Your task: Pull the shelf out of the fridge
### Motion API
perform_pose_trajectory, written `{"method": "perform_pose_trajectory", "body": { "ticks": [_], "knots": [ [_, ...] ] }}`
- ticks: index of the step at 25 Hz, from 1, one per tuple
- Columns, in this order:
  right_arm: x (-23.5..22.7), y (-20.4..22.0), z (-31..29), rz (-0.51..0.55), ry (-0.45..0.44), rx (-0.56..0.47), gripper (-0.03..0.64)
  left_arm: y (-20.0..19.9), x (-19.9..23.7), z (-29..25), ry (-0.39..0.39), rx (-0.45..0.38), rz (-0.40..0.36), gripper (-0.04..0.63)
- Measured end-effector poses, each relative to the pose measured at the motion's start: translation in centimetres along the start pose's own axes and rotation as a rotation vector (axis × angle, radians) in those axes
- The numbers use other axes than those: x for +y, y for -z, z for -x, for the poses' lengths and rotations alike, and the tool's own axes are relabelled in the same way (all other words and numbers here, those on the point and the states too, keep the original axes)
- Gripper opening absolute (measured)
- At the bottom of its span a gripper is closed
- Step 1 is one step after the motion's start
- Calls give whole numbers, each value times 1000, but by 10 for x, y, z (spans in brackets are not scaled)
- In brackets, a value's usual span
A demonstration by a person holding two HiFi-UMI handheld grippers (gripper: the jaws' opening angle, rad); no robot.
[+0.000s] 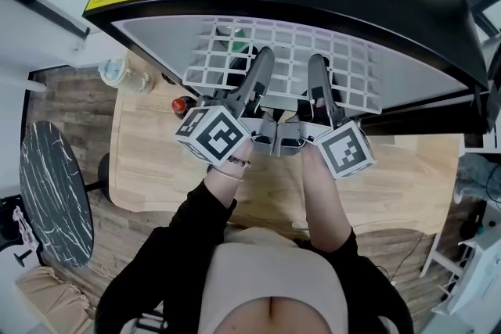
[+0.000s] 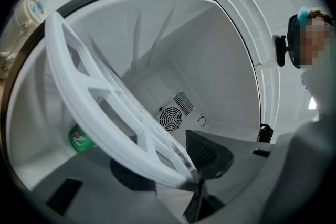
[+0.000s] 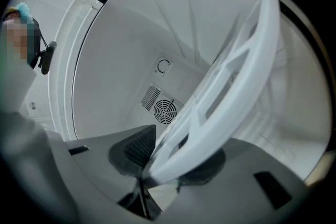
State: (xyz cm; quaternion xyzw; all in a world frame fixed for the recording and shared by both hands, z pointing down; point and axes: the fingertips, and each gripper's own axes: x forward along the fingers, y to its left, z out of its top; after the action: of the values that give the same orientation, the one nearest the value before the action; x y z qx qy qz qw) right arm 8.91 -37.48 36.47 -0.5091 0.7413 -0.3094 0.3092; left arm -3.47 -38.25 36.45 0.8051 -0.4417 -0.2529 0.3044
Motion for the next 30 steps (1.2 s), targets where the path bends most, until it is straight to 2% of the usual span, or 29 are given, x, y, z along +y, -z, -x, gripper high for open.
{"method": "perform_pose_trajectory", "body": {
  "ticks": [30],
  "knots": [
    [7, 5, 23, -2, -1, 2, 147, 7, -8, 22, 0, 4, 10, 170]
  ]
}}
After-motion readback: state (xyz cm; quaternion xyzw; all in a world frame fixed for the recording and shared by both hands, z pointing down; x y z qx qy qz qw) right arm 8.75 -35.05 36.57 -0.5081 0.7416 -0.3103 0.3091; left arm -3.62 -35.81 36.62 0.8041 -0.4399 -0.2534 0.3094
